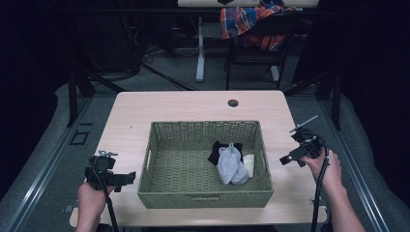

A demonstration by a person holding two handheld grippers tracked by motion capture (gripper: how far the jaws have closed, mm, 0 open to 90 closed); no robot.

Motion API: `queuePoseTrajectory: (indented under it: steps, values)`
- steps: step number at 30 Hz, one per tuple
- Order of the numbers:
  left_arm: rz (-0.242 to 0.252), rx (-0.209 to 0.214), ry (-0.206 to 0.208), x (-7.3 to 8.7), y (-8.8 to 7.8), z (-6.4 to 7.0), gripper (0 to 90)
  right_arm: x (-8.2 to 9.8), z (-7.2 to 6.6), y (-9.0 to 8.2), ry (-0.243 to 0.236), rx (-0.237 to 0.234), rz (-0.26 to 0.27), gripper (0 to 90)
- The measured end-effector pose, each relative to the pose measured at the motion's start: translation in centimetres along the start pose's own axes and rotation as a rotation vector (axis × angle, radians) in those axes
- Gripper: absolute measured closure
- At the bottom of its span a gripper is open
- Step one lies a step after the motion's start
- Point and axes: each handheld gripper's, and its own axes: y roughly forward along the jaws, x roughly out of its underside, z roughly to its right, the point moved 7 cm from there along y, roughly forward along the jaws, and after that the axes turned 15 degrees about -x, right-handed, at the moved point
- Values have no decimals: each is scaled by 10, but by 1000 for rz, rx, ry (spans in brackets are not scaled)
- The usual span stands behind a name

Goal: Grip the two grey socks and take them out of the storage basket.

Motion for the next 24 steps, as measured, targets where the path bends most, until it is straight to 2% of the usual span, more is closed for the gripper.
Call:
queuePoseTrajectory:
  steps: [1,2,3,4,5,9,16,20,23,24]
  values:
    - [1,0,2,0,0,0,5,0,-1,0,2,-10,2,0]
    - [2,1,2,0,0,1,5,0,-2,1,3,1,16,0]
    - [2,1,2,0,0,1,5,0,-2,0,-5,3,-4,0]
    - [3,3,4,-1,0,2,5,0,-4,0,6,-8,7,0]
    - [2,5,8,-1,0,2,5,0,-3,-1,-8,2,-14,0]
    - [5,8,9,-1,0,3,5,-1,-5,-2,-14,8,-9,0]
    - [5,10,7,-1,0,3,5,-6,-15,-7,-67,12,-23,0]
    - [3,11,10,-1,0,3,5,-9,-22,-10,-69,-6,-6,0]
    - [3,9,7,-1,0,3,5,-10,-23,-13,-78,5,-9,0]
    - [1,12,9,-1,0,3,5,-13,-27,-16,-83,-4,9,0]
